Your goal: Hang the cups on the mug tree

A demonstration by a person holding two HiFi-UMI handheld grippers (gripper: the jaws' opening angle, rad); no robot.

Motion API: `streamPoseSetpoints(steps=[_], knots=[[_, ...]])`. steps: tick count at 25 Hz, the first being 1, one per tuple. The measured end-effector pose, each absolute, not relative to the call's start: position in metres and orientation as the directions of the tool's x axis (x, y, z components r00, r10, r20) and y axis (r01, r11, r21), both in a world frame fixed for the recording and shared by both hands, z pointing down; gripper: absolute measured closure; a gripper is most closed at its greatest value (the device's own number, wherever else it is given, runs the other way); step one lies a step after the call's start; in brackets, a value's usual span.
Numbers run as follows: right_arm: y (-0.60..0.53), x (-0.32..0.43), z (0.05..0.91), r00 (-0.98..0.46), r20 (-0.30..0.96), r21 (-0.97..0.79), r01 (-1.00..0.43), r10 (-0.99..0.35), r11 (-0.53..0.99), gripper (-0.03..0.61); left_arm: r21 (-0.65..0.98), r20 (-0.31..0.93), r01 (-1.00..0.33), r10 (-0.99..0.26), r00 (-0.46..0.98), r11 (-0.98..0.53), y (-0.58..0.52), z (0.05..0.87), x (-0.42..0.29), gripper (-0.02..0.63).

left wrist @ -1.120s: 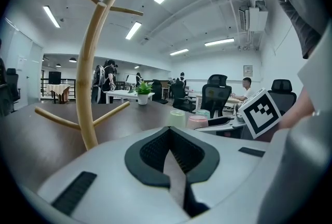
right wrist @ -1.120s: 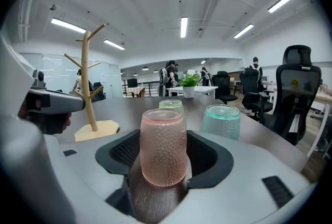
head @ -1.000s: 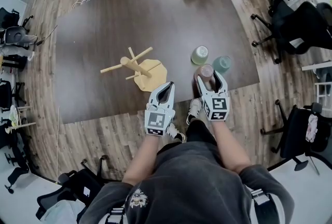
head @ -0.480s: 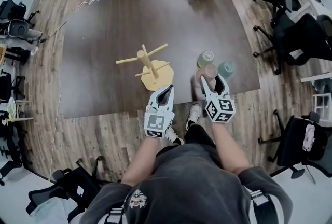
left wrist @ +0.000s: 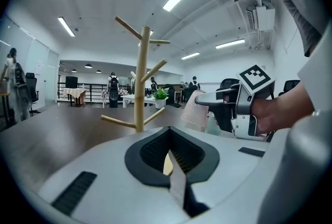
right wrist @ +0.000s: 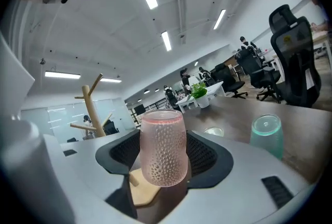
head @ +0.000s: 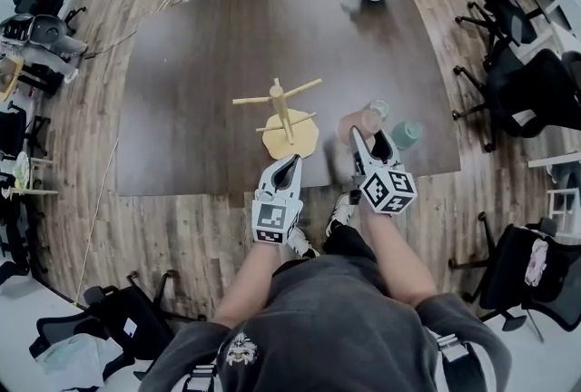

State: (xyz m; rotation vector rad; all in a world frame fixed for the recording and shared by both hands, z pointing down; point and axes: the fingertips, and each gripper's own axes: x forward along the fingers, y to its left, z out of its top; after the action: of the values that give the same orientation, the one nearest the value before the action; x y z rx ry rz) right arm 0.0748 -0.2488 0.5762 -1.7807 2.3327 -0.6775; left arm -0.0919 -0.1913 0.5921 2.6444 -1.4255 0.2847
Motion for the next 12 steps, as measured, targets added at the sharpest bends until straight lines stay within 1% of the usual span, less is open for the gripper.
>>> streamPoseSetpoints(steps=[8,12], knots=[[-0.270,0.052,0.560,-0.340,0.107,-0.598,-0.773,-0.934,0.212,0.282,0.031,0.211,-0.869,-0.847,0.488,-0.494,-0.194,0.586,-0.117,0.607],[-0.278,0.043,0.560,-0.359,0.088,-0.721,-0.666,-0.929,0.189,0.281,0.040,0.191,-0.882,-0.863,0.468,-0.470,-0.196,0.579,-0.129,0.607]])
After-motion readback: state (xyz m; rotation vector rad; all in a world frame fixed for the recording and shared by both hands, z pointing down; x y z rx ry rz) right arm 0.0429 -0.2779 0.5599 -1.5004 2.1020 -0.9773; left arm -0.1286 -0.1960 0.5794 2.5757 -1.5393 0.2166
